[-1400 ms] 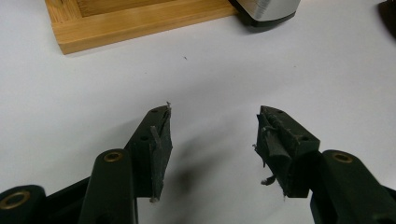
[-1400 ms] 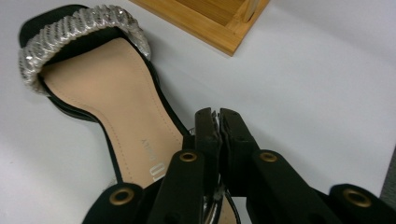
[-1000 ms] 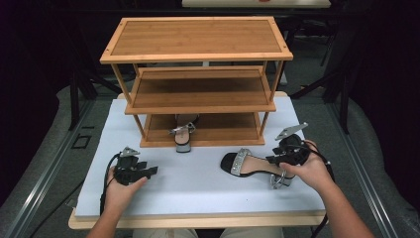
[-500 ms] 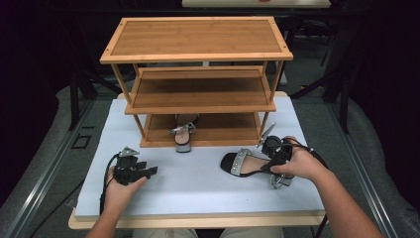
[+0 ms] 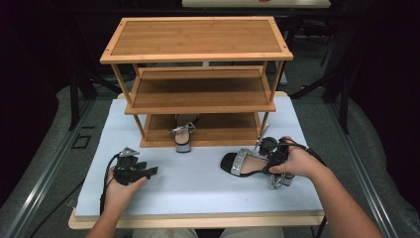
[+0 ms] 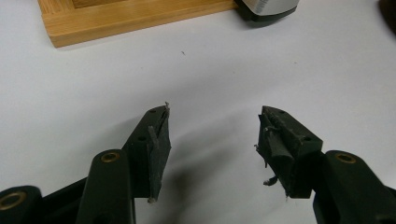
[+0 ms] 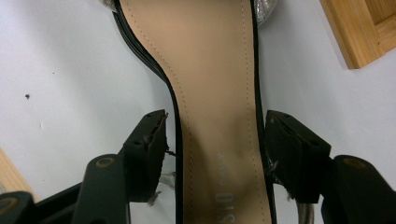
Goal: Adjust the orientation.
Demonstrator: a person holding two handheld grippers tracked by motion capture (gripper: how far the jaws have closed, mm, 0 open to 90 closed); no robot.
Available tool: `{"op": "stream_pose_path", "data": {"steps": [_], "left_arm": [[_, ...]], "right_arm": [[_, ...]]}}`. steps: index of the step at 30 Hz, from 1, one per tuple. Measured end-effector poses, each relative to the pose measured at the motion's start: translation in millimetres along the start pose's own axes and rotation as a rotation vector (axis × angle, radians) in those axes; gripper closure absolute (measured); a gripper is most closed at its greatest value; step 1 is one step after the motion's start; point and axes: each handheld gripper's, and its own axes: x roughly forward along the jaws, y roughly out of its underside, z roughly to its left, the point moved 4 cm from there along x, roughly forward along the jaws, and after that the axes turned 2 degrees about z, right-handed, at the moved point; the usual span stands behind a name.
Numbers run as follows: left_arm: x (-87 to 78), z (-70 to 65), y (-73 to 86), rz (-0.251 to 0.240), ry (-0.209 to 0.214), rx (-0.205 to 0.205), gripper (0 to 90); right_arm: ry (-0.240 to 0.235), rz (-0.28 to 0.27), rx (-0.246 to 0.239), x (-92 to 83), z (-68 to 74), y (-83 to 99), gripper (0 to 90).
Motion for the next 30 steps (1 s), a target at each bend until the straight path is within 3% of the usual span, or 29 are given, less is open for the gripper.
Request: {"op": "stream_pose_path", "data": {"steps": [5, 9, 19, 30], "left_arm": [[0.3, -0.1, -0.1, -0.001, 0.000, 0.001, 43.5], [0.7, 0.0, 0.2, 0.001, 0.000, -0.001, 43.5], [1.1, 0.5, 0.7, 0.002, 0.004, -0.003, 43.3], [0.9, 0.8, 0.8, 0.003, 0.005, -0.005, 43.2]], "right_arm": [[0.023, 0.004, -0.010, 1.9, -0.3, -1.2, 36.6], [0.028, 0.070, -0.022, 9.9, -2.0, 1.1, 36.7], [0.024, 0.129, -0.025, 22.1, -3.3, -3.2, 39.0], [0.042, 0.140, -0.036, 25.5, -0.5, -4.1, 40.9]]}}
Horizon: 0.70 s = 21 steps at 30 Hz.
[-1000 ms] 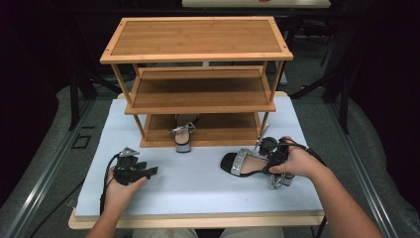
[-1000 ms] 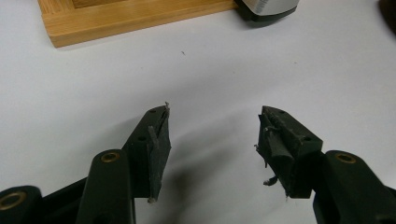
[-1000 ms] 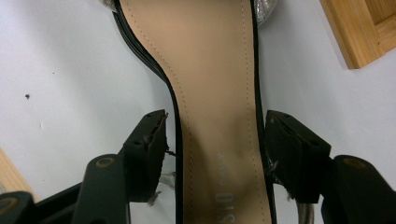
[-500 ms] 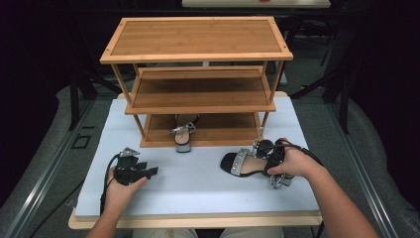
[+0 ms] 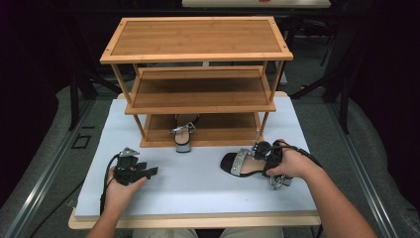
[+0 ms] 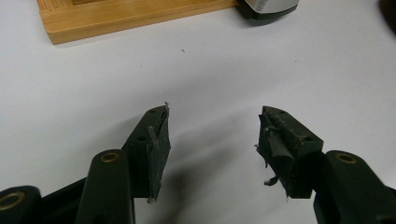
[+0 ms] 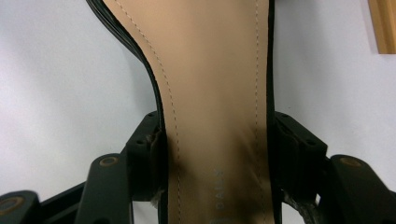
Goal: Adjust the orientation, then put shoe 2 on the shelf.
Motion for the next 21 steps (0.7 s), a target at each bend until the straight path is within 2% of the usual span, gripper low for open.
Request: {"op": "stream_pose_path", "data": {"steps": [5, 8, 11, 12, 14, 17, 19, 21], "left_arm": [[-0.5, -0.1, -0.1, -0.001, 0.000, -0.002, 43.3], [-0.8, 0.4, 0.0, -0.001, -0.001, -0.003, 43.3], [-0.5, 0.4, -0.1, 0.000, 0.000, -0.003, 43.3], [-0.4, 0.3, -0.1, 0.000, 0.000, -0.003, 43.2], [0.0, 0.0, -0.1, 0.000, 0.001, -0.003, 43.3], [-0.3, -0.3, -0.2, -0.001, 0.001, -0.004, 43.3], [0.0, -0.1, 0.0, -0.002, 0.002, -0.005, 43.3], [0.3, 0.1, 0.2, 0.001, 0.000, -0.004, 43.3]], "right_arm": [[-0.016, 0.020, 0.043, -2.4, 3.4, -0.4, 41.6], [-0.036, -0.010, 0.072, -6.1, 4.9, 0.1, 41.7], [-0.084, -0.066, 0.119, -8.9, 6.0, 1.8, 41.8], [-0.084, -0.085, 0.129, -7.7, 7.5, 1.6, 41.8], [-0.086, -0.072, 0.128, -9.4, 8.5, 1.9, 41.8], [-0.087, -0.084, 0.139, -13.0, 9.4, 0.1, 41.8], [-0.086, -0.121, 0.154, -15.1, 10.4, -2.2, 41.9], [-0.088, -0.134, 0.164, -18.7, 10.2, -3.3, 41.8]]}}
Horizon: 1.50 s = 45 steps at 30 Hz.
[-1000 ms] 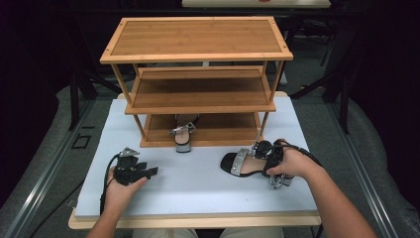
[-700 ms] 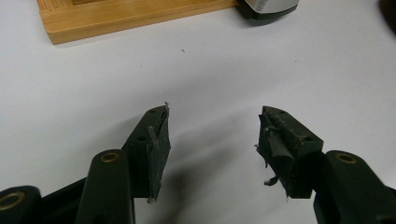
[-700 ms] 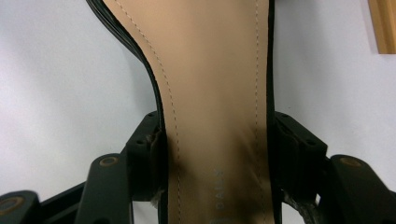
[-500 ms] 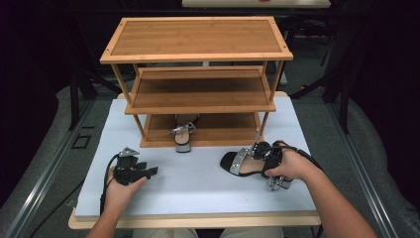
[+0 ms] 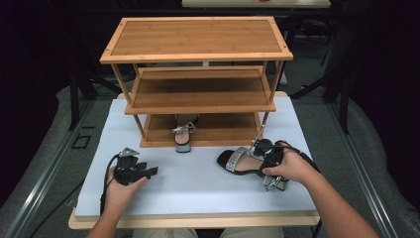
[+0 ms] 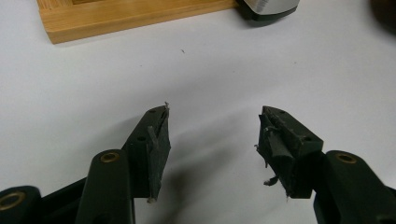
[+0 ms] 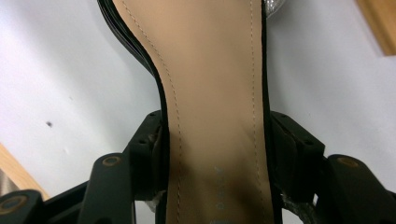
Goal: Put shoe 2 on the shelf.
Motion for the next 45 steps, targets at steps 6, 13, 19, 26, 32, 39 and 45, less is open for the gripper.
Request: {"op": "stream_pose_path", "data": {"steps": [6, 13, 19, 26, 32, 39, 45], "left_arm": [[-0.1, 0.1, 0.0, -0.001, 0.003, -0.001, 43.3], [0.2, -0.1, 0.2, 0.001, 0.002, -0.001, 43.3], [1.1, -0.1, 0.4, 0.003, 0.003, 0.000, 43.2], [1.2, 0.9, 0.6, 0.005, 0.005, -0.003, 43.2], [1.2, 2.0, 0.8, 0.004, 0.005, -0.004, 43.3], [1.2, 2.8, 1.2, 0.004, 0.009, -0.005, 43.2], [1.8, 2.9, 1.2, 0.003, 0.009, -0.005, 43.3]], "right_arm": [[0.024, -0.053, 0.042, -14.1, 0.5, -6.2, 41.8], [0.058, -0.075, 0.068, -25.5, 4.6, -14.3, 41.8], [0.064, -0.096, 0.133, -23.7, 5.1, -29.2, 41.8], [0.076, -0.124, 0.214, -6.9, 4.9, -54.5, 41.8], [0.131, -0.130, 0.250, 6.6, 10.2, -80.4, 41.8], [0.153, -0.171, 0.287, 15.9, 14.1, -99.8, 41.7], [0.125, -0.219, 0.335, 21.4, 14.4, -105.3, 41.7]]}}
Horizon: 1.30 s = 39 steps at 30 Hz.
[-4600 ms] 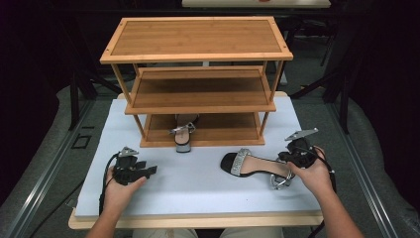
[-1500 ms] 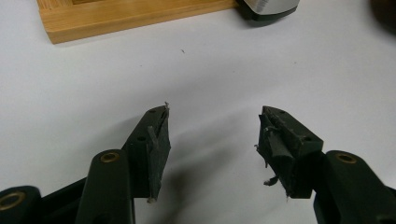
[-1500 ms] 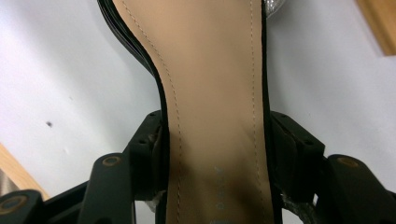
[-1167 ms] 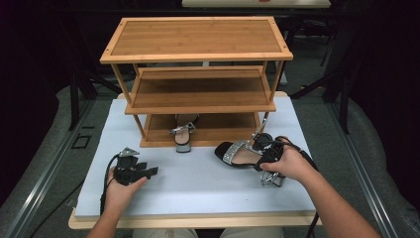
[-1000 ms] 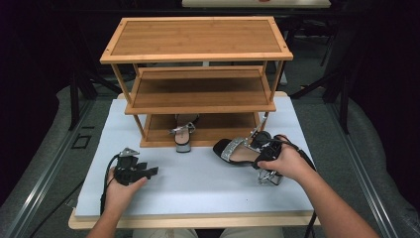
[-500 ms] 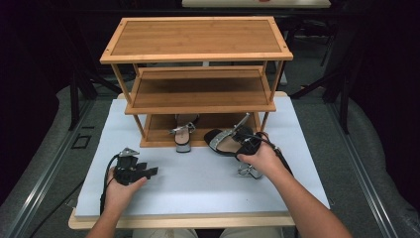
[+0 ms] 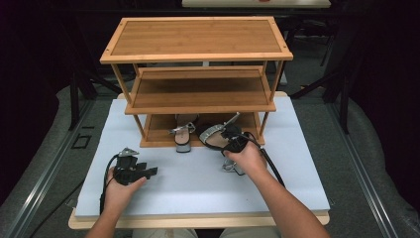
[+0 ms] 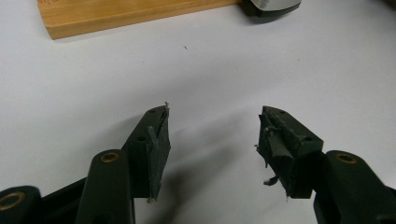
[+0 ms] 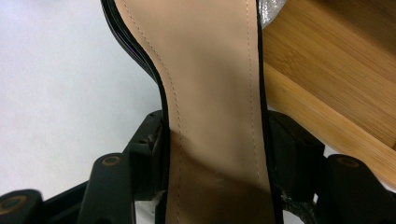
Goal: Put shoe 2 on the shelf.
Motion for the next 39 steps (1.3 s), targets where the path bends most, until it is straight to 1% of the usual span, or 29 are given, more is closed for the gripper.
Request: {"op": "stream_pose_path", "data": {"steps": [1, 6, 8, 11, 13, 14, 17, 19, 20, 21, 22, 23, 24, 26, 28, 30, 32, 33, 34, 35, 36, 37, 39], "left_arm": [[0.2, -0.1, 0.0, 0.000, 0.001, 0.000, 43.2], [0.8, -0.4, 0.2, 0.005, 0.002, 0.004, 43.3], [1.1, -0.2, 0.4, 0.007, 0.000, 0.005, 43.3], [1.3, -0.3, 0.6, 0.008, 0.000, 0.005, 43.2], [1.2, -0.2, 0.4, 0.005, 0.000, 0.004, 43.3], [1.1, 0.0, 0.5, 0.006, 0.000, 0.003, 43.2], [1.0, 0.4, 0.6, 0.007, 0.002, 0.003, 43.2], [0.8, 0.3, 0.6, 0.008, 0.001, 0.005, 43.2], [0.6, 0.3, 0.5, 0.007, 0.001, 0.006, 43.1], [0.5, 0.2, 0.4, 0.006, -0.001, 0.006, 43.1], [0.5, 0.2, 0.4, 0.006, 0.000, 0.005, 43.1], [0.3, 0.1, 0.5, 0.006, 0.000, 0.004, 43.1], [0.4, 0.2, 0.5, 0.005, -0.001, 0.005, 43.0], [0.5, -0.1, 0.6, 0.007, 0.000, 0.002, 43.0], [0.8, -0.6, 0.5, 0.005, -0.001, 0.002, 43.0], [0.8, -1.2, 0.3, 0.003, 0.000, 0.001, 43.0], [0.8, -1.3, 0.3, 0.004, -0.001, 0.001, 43.0], [0.7, -1.4, 0.3, 0.004, -0.001, 0.001, 43.0], [0.5, -1.5, 0.3, 0.003, -0.001, 0.002, 43.0], [0.3, -1.6, 0.3, 0.003, -0.002, 0.001, 43.0], [0.4, -1.6, 0.3, 0.003, -0.001, 0.000, 43.0], [0.4, -1.7, 0.3, 0.003, -0.002, 0.001, 43.0], [0.9, -2.0, 0.4, 0.005, -0.002, -0.001, 43.0]], "right_arm": [[0.007, -0.007, 0.008, 1.0, -0.7, -0.3, 41.7], [0.001, -0.059, 0.051, 3.4, -1.6, -1.7, 41.5], [-0.002, -0.076, 0.060, 3.9, -1.2, -2.3, 41.4], [-0.013, -0.079, 0.057, 7.1, 1.0, -2.6, 41.3], [-0.012, -0.075, 0.044, 9.9, 4.0, -2.4, 41.0], [-0.004, -0.069, 0.036, 10.7, 5.3, -2.4, 40.6], [-0.007, -0.113, 0.038, 6.5, 9.1, -4.4, 39.6], [-0.007, -0.161, 0.054, -0.9, 8.9, -6.1, 39.2], [-0.011, -0.176, 0.054, -5.1, 7.4, -6.7, 39.6], [-0.032, -0.186, 0.067, -8.5, 7.6, -6.9, 39.6], [-0.070, -0.199, 0.071, -13.8, 7.4, -6.5, 39.7], [-0.089, -0.208, 0.065, -17.5, 7.7, -5.9, 40.0], [-0.092, -0.219, 0.057, -22.4, 8.2, -4.8, 40.0], [-0.070, -0.232, 0.039, -31.3, 8.2, -1.1, 40.0], [-0.086, -0.249, 0.029, -39.5, 7.9, 3.6, 40.0], [-0.114, -0.273, 0.025, -49.6, 6.6, 11.1, 40.0], [-0.097, -0.292, 0.023, -57.6, 4.0, 17.7, 39.9], [-0.103, -0.315, 0.018, -62.7, 1.6, 22.9, 39.7], [-0.098, -0.321, 0.017, -66.3, 0.1, 26.8, 39.7], [-0.115, -0.339, 0.013, -70.5, -2.1, 32.0, 39.5], [-0.118, -0.349, 0.015, -74.2, -4.3, 37.4, 39.3], [-0.082, -0.358, 0.017, -78.0, -7.6, 43.2, 39.2], [-0.104, -0.402, 0.011, -84.4, -13.7, 55.0, 39.2]]}}
